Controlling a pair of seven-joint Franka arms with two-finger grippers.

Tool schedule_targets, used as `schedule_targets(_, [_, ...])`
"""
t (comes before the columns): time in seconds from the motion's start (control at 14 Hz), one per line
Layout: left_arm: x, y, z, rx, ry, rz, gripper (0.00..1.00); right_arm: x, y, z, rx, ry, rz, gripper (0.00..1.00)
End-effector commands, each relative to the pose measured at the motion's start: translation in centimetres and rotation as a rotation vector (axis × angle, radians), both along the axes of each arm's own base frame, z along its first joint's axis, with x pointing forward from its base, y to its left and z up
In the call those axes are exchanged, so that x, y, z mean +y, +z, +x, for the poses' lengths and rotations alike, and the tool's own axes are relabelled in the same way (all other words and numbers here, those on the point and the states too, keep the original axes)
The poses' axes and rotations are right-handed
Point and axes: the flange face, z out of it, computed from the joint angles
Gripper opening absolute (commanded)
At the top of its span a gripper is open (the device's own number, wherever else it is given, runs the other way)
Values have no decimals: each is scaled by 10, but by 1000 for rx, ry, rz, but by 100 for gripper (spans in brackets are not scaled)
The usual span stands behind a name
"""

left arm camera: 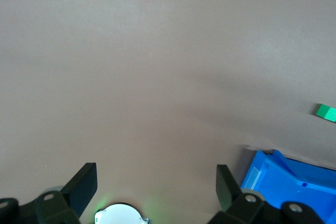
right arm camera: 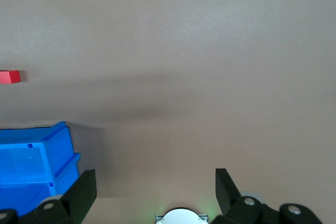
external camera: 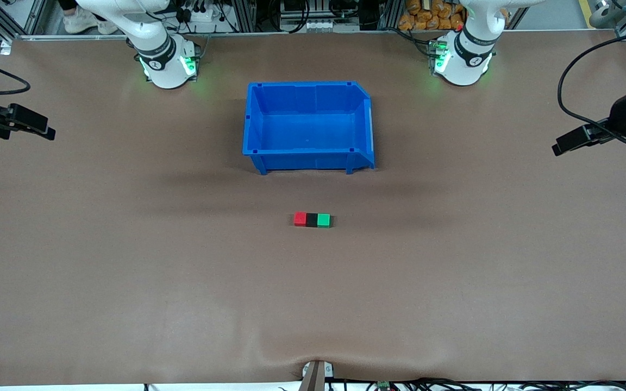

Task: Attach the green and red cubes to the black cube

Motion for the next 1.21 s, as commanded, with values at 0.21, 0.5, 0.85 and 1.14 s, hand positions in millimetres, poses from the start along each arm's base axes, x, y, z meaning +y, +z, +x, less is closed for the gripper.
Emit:
schedule_targets(0.21, [-13, 2, -48, -62, -124, 11, 100, 2, 4, 1, -2, 5, 10, 100])
schedule_targets(0.5, [-12, 6, -49, -48, -138, 5, 100, 2, 3, 1, -1, 8, 9, 100])
schedule_targets(0.85, [-14, 13, -45, -29, -186, 22, 100, 1, 3, 1, -1, 4, 10, 100])
schedule_targets(1.14, [-15, 9, -43, -19, -186, 22, 100, -1, 3, 1, -3, 0, 12, 100])
